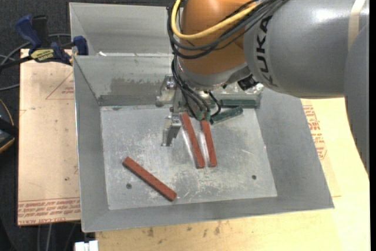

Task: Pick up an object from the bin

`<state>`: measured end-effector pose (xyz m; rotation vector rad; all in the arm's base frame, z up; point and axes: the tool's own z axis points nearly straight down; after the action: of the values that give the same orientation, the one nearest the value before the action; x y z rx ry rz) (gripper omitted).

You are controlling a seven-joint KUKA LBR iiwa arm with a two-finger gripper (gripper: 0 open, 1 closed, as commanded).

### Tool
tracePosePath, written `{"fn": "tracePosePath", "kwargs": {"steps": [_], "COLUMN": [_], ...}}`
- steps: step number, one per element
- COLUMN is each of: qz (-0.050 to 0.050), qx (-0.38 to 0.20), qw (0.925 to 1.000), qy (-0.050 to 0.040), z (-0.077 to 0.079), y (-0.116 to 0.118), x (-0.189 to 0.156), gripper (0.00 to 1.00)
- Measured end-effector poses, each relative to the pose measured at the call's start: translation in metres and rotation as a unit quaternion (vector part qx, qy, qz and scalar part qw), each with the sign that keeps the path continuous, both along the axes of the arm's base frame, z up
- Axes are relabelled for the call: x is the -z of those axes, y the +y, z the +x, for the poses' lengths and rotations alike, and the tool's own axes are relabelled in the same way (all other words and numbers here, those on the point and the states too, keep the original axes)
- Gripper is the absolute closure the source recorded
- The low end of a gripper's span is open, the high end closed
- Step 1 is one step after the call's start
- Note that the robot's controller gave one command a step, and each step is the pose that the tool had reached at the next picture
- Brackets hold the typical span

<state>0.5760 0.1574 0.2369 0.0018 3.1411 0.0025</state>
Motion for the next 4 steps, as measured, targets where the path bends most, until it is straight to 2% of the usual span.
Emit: {"fn": "tracePosePath", "kwargs": {"steps": [1,2,3,4], "qz": [0.000,0.000,0.000,0.004], "qx": [0.000,-0.027,-0.019,0.040], "qw": [1.0000,0.9996,0.9998,0.9992], "qy": [0.0000,-0.0032,-0.0017,-0.0072], "z": [0.000,-0.012,-0.018,-0.039], "y": [0.000,0.011,0.014,0.037], "x": [0.000,0.049,0.118,0.160], "gripper": [0.00,0.00,0.00,1.00]}}
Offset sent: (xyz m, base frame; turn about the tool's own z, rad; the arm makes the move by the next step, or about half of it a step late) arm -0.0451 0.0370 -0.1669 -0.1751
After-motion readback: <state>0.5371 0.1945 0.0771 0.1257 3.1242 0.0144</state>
